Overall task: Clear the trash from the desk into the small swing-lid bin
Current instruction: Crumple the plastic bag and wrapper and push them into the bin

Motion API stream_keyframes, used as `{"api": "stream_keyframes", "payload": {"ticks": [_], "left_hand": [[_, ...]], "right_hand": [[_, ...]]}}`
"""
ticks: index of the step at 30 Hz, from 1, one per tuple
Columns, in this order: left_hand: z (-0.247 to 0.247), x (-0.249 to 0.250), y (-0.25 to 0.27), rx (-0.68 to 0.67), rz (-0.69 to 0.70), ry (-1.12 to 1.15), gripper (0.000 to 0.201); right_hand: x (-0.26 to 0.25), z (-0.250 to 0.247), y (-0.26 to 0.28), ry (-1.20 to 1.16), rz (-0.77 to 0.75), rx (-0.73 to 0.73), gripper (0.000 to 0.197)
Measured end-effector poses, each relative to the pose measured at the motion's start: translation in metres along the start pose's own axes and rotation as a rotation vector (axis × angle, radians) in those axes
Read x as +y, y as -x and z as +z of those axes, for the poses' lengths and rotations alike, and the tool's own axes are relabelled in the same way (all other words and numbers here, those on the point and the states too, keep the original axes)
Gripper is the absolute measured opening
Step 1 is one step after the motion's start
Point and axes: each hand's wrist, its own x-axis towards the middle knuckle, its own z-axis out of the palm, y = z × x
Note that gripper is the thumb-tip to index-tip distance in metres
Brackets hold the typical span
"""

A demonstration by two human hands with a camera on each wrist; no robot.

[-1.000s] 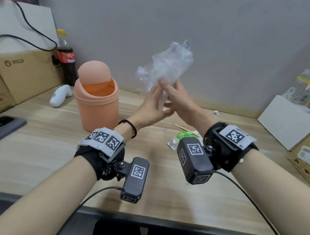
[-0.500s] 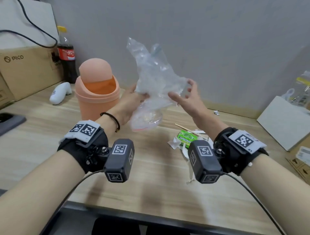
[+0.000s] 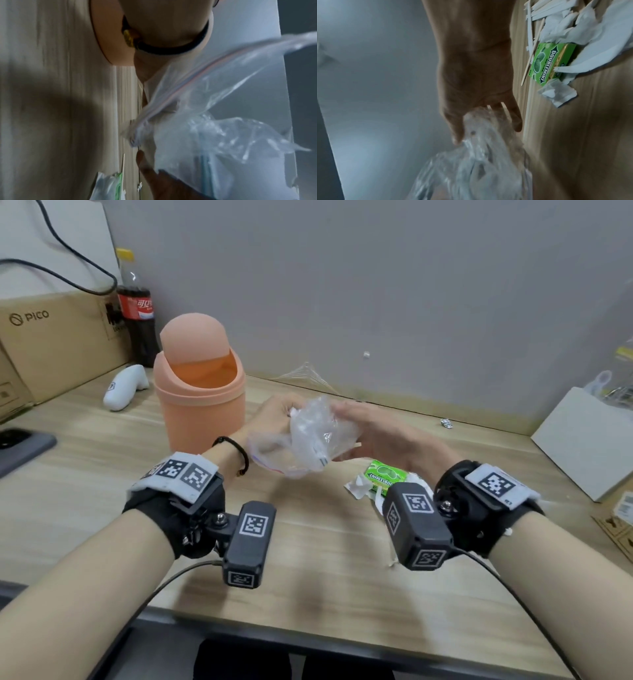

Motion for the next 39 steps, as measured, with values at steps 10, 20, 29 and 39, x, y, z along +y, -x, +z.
{"api": "stream_keyframes", "payload": {"ticks": [10, 20, 29, 39], "left_hand": [[0.008, 0.006, -0.027, 0.255, -0.065, -0.029, 0.026], [0.017, 0.008, -0.021, 0.083, -0.229, 0.154, 0.065], [0.002, -0.017, -0.025, 0.471, -0.181, 0.083, 0.033], [0.013, 0.020, -0.008, 0.195, -0.072, 0.193, 0.015]], "right_hand": [[0.005, 0.010, -0.009, 0.344, -0.087, 0.177, 0.046], [0.008, 0.003, -0.016, 0.378, -0.220, 0.666, 0.025], [-0.016, 0.014, 0.009, 0.322, -0.193, 0.052, 0.023], [-0.020, 0.008, 0.019, 0.430, -0.120, 0.265, 0.058]]}}
